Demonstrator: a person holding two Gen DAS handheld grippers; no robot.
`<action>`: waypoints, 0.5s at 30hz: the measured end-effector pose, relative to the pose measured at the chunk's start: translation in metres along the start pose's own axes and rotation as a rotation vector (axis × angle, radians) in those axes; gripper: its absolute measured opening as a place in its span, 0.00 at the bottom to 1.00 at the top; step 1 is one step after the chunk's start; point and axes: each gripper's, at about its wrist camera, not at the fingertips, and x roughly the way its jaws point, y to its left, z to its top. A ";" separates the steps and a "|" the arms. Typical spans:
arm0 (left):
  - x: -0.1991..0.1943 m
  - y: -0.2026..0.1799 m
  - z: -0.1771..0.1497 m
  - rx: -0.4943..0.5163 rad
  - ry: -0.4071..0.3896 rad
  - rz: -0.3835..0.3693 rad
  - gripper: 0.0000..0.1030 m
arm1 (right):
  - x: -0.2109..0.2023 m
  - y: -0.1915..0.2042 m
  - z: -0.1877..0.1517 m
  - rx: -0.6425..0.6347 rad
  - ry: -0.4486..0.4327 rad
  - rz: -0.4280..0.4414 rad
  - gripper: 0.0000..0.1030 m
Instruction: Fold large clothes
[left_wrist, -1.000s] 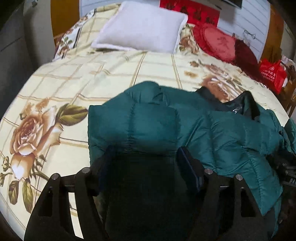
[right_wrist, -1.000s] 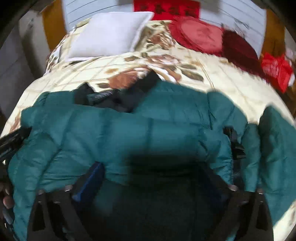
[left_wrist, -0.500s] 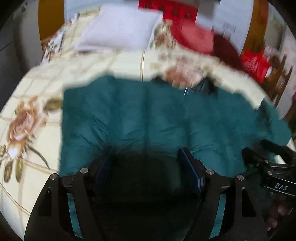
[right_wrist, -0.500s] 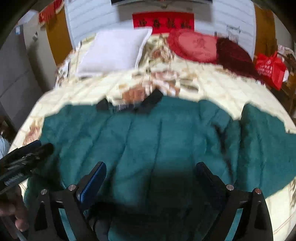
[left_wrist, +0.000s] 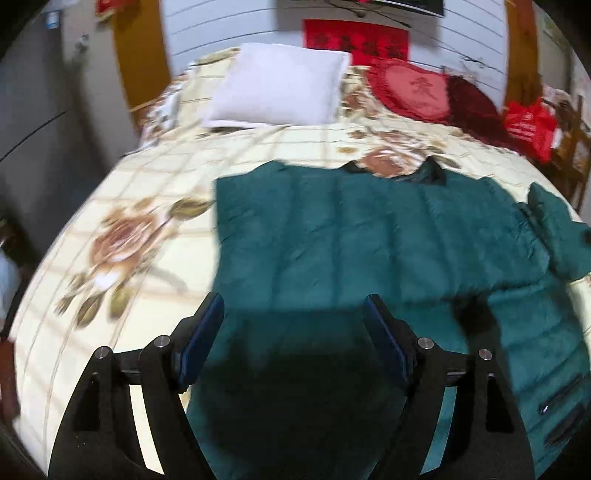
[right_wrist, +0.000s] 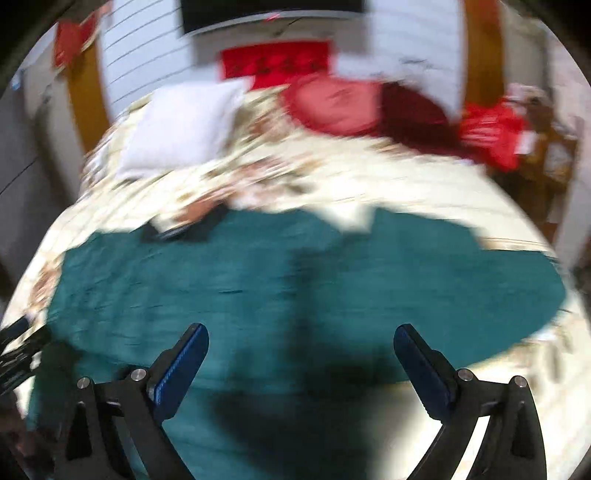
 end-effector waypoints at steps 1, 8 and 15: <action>-0.004 0.004 -0.009 -0.027 -0.003 0.001 0.76 | -0.009 -0.031 -0.003 0.034 -0.020 -0.044 0.97; 0.015 0.007 -0.032 -0.036 0.031 0.013 0.76 | -0.023 -0.222 -0.022 0.257 0.006 -0.252 0.97; 0.018 0.012 -0.034 -0.067 0.053 0.010 0.76 | 0.014 -0.335 -0.022 0.464 0.063 -0.277 0.95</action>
